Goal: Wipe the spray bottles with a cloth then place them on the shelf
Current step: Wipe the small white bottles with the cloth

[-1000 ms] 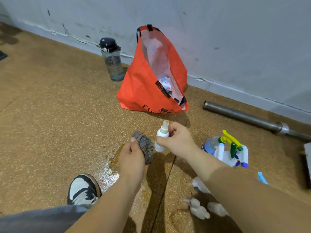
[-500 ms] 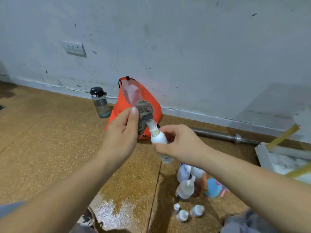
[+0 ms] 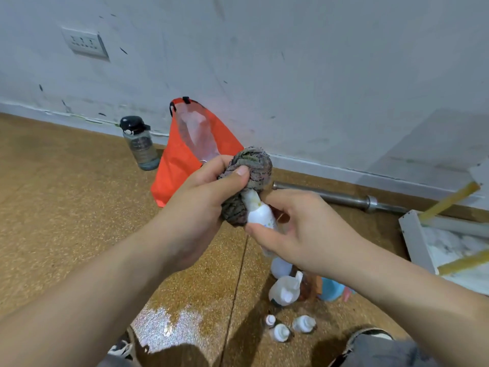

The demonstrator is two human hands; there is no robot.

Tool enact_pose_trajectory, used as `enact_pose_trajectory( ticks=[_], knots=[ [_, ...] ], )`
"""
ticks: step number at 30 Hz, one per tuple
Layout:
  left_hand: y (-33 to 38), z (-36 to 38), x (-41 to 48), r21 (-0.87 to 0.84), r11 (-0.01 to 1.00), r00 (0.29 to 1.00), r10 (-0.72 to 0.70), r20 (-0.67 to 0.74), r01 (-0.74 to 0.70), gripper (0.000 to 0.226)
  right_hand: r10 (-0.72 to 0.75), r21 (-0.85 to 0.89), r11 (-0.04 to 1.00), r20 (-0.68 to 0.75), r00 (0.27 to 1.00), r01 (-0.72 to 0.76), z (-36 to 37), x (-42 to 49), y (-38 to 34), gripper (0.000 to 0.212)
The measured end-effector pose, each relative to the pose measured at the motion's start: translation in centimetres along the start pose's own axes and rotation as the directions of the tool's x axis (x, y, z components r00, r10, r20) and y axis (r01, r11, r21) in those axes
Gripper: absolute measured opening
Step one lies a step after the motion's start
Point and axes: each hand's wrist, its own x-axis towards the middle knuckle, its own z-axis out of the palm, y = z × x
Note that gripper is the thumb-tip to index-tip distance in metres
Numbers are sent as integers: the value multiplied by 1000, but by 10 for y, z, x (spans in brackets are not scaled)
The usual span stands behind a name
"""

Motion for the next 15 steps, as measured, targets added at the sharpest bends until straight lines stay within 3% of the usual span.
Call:
enact_pose_trajectory(
  ticks=[5,10,15],
  knots=[
    [-9,4,14,-1,995,986,-99,-135,100,22,-27,48,999,66,997,24,2,0,12,28],
    [-11,-3,19,-168,969,948,-219,-233,183,33,5,95,995,126,992,-17,0,-3,15,13],
    [-5,-13,14,-103,994,950,-68,-305,38,42,29,119,992,100,995,-41,-4,-8,19,16]
  ],
)
